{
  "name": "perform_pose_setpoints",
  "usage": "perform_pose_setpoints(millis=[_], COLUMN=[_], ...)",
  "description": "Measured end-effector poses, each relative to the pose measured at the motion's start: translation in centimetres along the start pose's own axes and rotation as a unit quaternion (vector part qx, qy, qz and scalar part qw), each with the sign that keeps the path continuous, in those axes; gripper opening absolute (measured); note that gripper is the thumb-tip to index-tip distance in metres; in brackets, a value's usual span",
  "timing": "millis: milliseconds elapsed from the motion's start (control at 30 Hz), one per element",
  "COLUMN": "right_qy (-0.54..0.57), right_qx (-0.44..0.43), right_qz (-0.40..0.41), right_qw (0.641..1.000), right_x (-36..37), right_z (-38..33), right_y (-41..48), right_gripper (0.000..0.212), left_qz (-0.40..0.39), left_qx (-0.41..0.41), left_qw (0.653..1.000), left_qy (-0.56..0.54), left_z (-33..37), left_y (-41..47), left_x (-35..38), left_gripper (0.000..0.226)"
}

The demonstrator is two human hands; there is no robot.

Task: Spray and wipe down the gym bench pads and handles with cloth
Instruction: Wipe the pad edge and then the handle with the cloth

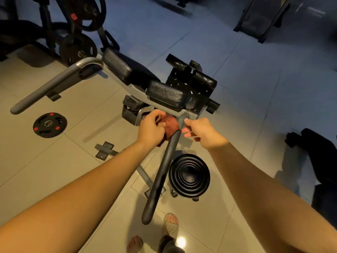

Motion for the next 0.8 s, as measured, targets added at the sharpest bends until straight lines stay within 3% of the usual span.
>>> perform_pose_setpoints(millis=[200,367,467,533,700,800], right_qy=[-0.004,-0.036,-0.064,-0.065,-0.063,-0.066], right_qx=[0.01,0.039,0.039,0.036,0.01,0.002], right_qz=[-0.052,-0.096,-0.119,-0.121,-0.101,-0.111], right_qw=[0.999,0.994,0.99,0.99,0.993,0.992], right_x=[0.1,-0.4,-0.1,0.2,0.4,0.4], right_z=[0.4,-0.1,0.2,0.5,0.6,0.7], right_y=[1.4,2.4,2.4,2.5,2.2,2.2], right_gripper=[0.016,0.019,0.02,0.021,0.016,0.015], left_qz=[0.007,-0.009,-0.007,-0.005,-0.043,0.008], left_qx=[-0.04,0.039,0.045,0.017,-0.162,-0.133], left_qw=[0.989,0.999,0.999,1.0,0.985,0.99], left_qy=[-0.144,-0.025,0.027,0.012,-0.034,-0.054], left_z=[-1.3,0.8,-0.4,-0.9,-2.5,-1.4], left_y=[-1.3,-1.3,-2.9,-3.8,-4.1,-3.7], left_x=[1.1,2.2,1.6,1.3,-0.6,0.1], left_gripper=[0.029,0.029,0.03,0.022,0.012,0.016])
Point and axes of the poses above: each hand's wrist, its own y-axis towards the middle knuckle, its own x-axis out of the palm, z = x × y, the point moved 3 cm from there along y, towards the middle knuckle, and after that the axes turned 2 degrees about x, right-handed, at the moved point
